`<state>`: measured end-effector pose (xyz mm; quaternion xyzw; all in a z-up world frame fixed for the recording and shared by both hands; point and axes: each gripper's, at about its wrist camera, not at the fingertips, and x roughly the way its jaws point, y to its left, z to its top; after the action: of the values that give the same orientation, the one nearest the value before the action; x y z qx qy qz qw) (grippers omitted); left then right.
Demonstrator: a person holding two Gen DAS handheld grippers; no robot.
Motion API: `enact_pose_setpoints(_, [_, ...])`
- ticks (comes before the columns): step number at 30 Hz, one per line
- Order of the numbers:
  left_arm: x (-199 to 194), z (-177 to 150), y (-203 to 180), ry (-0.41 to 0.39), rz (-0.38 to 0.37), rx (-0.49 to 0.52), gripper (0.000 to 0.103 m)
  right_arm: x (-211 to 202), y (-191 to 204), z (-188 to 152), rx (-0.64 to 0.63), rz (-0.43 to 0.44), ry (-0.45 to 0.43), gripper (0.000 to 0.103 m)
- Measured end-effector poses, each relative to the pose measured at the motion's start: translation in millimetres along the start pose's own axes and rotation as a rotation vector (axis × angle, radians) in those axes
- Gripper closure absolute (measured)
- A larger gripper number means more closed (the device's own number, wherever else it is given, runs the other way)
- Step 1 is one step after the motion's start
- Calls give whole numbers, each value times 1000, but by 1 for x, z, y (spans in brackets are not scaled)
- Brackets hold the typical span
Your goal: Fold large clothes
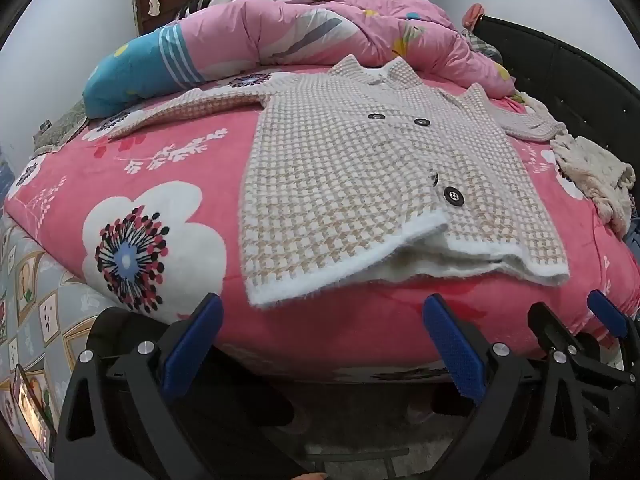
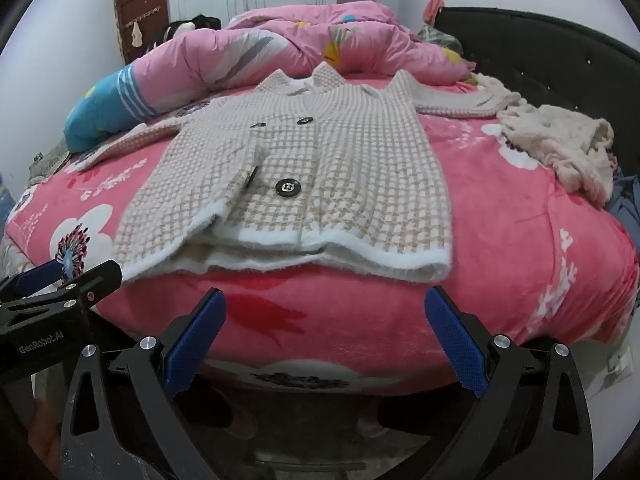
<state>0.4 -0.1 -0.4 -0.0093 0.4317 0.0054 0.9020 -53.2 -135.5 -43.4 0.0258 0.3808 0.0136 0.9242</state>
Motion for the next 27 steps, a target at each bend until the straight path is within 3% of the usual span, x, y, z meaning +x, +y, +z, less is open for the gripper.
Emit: enact_pose_setpoints(27, [-1, 2, 4, -12, 6, -10, 5, -16, 22, 13, -2, -11, -3, 8])
